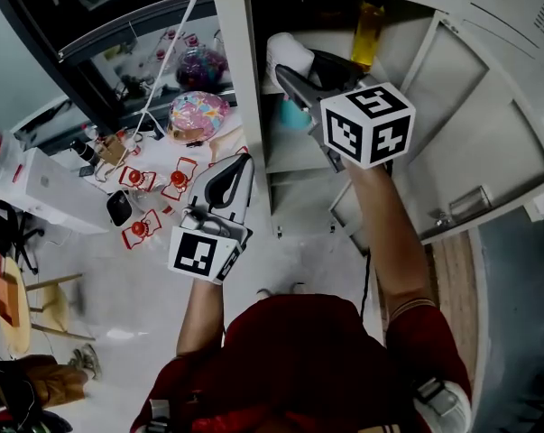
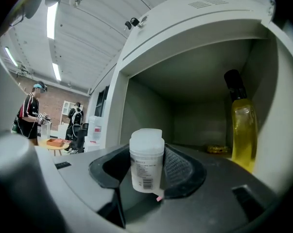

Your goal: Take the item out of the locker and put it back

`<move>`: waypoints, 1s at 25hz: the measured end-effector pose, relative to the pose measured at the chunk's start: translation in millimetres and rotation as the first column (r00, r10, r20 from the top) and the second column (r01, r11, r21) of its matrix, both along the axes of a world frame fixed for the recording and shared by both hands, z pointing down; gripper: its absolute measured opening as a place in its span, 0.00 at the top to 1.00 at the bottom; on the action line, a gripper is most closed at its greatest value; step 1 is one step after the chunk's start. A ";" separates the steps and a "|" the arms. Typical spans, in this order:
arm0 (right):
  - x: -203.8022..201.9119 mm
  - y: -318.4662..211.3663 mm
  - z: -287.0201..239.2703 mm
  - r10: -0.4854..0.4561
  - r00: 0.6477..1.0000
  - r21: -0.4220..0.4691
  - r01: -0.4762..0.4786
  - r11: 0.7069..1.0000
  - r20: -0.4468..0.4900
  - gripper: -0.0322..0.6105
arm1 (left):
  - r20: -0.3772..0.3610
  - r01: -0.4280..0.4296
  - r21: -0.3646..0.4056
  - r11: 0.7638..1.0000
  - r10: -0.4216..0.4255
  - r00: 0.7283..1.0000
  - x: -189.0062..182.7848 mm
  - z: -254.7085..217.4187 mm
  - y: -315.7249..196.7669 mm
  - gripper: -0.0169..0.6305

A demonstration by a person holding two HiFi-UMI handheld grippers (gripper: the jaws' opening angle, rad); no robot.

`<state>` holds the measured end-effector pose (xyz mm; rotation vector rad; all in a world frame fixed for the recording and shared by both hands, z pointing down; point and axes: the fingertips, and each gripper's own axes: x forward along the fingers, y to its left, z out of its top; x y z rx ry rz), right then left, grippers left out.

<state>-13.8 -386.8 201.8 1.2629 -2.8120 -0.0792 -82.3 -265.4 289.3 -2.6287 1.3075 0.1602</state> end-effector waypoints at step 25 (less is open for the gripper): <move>-28.4 -47.3 10.1 -0.034 0.995 -0.090 0.025 0.996 -0.093 0.64 | -0.003 0.022 -0.013 1.000 -0.022 1.000 -8.7 4.6 -23.1 0.96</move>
